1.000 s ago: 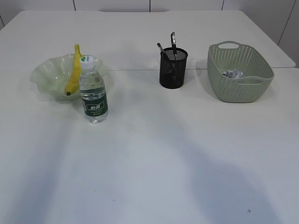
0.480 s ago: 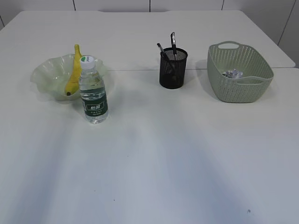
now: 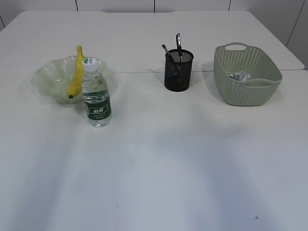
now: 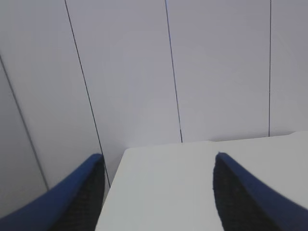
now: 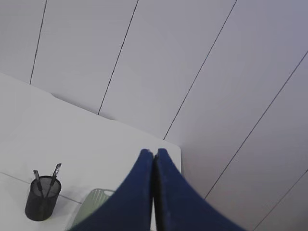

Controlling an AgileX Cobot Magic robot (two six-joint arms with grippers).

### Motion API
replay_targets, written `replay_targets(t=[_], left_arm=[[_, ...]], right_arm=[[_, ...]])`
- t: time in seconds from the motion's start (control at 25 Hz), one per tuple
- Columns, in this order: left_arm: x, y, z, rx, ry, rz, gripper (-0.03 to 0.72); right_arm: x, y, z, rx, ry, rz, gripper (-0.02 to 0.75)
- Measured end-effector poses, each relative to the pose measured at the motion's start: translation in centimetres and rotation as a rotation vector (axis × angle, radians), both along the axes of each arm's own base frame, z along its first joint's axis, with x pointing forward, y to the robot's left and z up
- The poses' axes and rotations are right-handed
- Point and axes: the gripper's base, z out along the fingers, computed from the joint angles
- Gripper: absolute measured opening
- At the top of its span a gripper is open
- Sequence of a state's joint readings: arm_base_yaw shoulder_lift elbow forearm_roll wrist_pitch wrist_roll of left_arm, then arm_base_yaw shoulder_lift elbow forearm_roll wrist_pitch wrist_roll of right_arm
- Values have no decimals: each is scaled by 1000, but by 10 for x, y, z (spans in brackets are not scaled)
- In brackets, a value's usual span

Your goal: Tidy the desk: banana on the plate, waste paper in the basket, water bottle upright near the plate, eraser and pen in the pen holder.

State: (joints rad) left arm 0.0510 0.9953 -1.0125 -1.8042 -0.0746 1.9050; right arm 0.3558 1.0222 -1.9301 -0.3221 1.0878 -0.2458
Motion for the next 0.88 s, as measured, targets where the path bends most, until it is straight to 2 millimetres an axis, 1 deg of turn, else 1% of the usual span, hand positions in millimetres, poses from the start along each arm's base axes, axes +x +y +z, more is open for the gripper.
replay_targets(t=[0.16,0.28,0.36,0.48,0.64,0.72,0.88], left_arm=[[0,-1,0,0,-2,-9,496],[-3,-1,2,-2,-11,-10,496],[-9,-1,6,-1,-32,-9,496],[-24,0,11,-3,-60,17,496],[-40,3,3,-9,-59,57,496],[-46,3,-1,-13,-56,62,496],[-52,3,-9,-26,-47,61,496]], right_arm=[[-21,-5,-40,18,-14,27,-10],[-27,-5,-78,35,19,51,-10],[-29,-4,-106,47,55,64,-10],[-34,-5,-141,76,76,73,-10],[-43,-7,-181,151,92,77,-10],[-52,-10,-198,170,94,76,-10],[-72,-17,-224,199,67,81,-10]])
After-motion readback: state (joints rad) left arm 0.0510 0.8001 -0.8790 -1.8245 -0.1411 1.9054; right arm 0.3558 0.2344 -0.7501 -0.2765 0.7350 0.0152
